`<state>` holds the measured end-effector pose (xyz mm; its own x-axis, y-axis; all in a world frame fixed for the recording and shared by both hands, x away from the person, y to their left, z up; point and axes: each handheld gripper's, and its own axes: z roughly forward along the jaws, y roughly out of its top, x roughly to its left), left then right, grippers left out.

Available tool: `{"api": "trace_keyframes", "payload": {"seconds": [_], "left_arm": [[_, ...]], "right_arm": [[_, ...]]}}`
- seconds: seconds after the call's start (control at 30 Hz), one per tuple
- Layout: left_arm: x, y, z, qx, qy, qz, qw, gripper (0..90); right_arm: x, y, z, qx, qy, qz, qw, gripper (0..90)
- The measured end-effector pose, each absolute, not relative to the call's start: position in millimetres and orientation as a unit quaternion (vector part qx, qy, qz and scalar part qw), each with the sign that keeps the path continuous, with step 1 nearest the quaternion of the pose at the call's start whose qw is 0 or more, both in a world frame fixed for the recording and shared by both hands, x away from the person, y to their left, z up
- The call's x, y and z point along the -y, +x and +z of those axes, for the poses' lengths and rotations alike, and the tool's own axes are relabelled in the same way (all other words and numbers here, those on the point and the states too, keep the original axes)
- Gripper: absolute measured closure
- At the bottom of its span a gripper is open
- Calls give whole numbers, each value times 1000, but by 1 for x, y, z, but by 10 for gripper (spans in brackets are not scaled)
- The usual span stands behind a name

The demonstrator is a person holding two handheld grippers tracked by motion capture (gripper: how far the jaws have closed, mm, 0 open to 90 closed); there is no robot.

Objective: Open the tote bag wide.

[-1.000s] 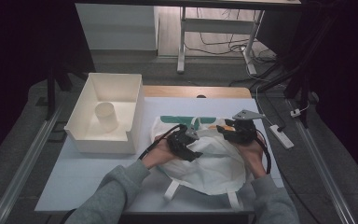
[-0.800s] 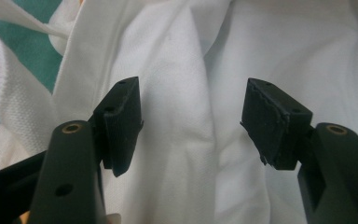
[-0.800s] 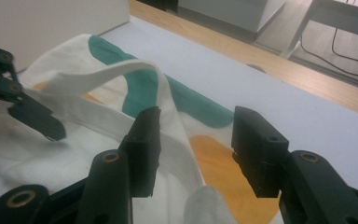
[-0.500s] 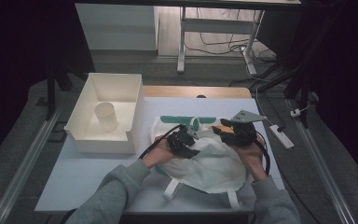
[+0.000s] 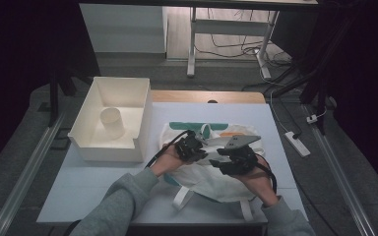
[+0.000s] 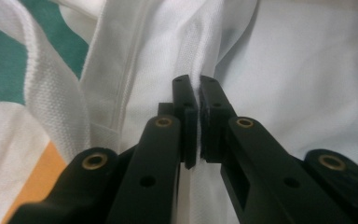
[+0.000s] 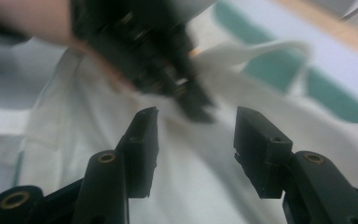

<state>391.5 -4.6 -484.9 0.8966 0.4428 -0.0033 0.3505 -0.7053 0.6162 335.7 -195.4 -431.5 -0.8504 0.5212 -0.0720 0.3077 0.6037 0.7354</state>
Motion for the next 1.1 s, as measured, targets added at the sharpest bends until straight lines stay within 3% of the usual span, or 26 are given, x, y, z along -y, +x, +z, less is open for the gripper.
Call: {"api": "trace_keyframes", "payload": {"seconds": [0.47, 0.67, 1.1], "left_arm": [[1, 390, -480, -218, 912, 91, 334, 869], [-2, 391, -478, -223, 907, 91, 345, 869], [-4, 391, -475, -226, 902, 98, 354, 870]], "right_arm": [[165, 337, -475, -915, 227, 315, 113, 516], [165, 341, -486, -908, 240, 320, 128, 635], [164, 344, -493, -917, 234, 306, 101, 883]]}}
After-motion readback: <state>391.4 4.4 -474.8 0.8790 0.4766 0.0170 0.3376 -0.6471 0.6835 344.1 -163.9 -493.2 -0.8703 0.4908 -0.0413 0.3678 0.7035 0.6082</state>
